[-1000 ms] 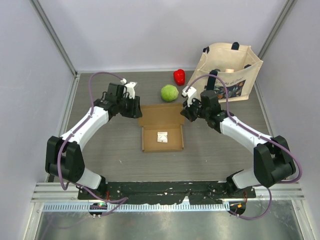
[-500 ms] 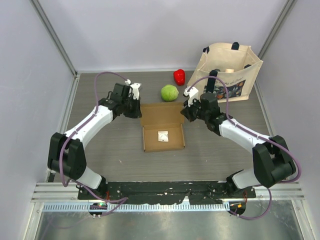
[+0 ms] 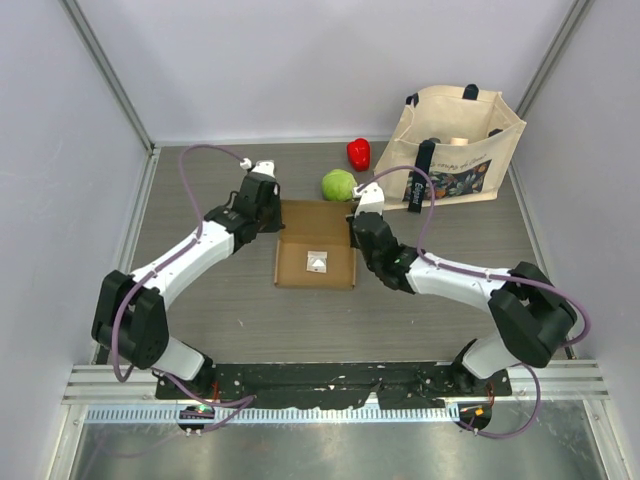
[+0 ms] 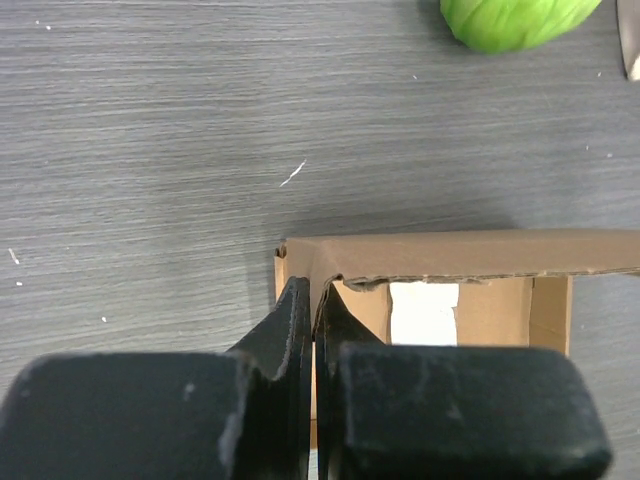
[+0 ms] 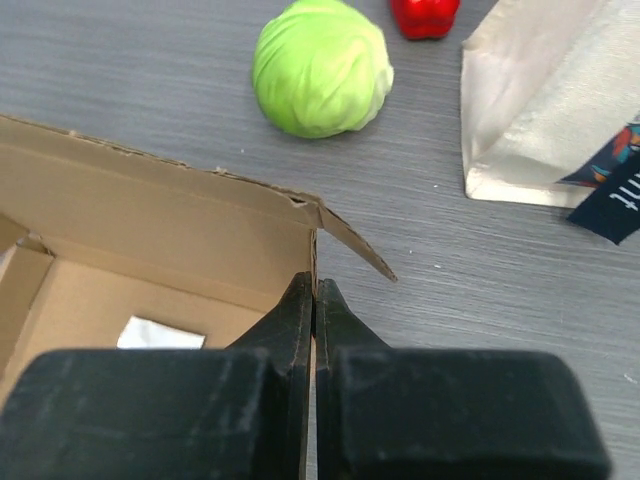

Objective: Fold the paper box

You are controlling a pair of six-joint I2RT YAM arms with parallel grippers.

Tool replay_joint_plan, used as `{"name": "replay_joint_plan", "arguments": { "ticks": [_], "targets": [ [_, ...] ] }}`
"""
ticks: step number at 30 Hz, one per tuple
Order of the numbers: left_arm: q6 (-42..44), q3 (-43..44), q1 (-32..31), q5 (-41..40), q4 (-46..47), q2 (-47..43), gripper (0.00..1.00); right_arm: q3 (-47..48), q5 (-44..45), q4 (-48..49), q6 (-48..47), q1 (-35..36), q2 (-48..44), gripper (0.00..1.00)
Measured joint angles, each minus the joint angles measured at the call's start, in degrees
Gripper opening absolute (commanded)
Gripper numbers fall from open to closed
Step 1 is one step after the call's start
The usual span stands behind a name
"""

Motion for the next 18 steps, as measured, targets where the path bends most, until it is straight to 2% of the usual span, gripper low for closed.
{"name": "replay_joint_plan", "arguments": {
  "ticks": [8,18],
  "targets": [
    [-4.42,-7.5,-1.66,-4.46,10.45,-4.39,0.0,-2.95,16.48,9.99,4.59,4.74,0.66,0.01],
    [-7.43,-16.59,-4.9,-6.6,18.23,-8.26,0.0,-11.28,24.39,22.34,6.16,9.03,1.4,0.01]
  ]
}}
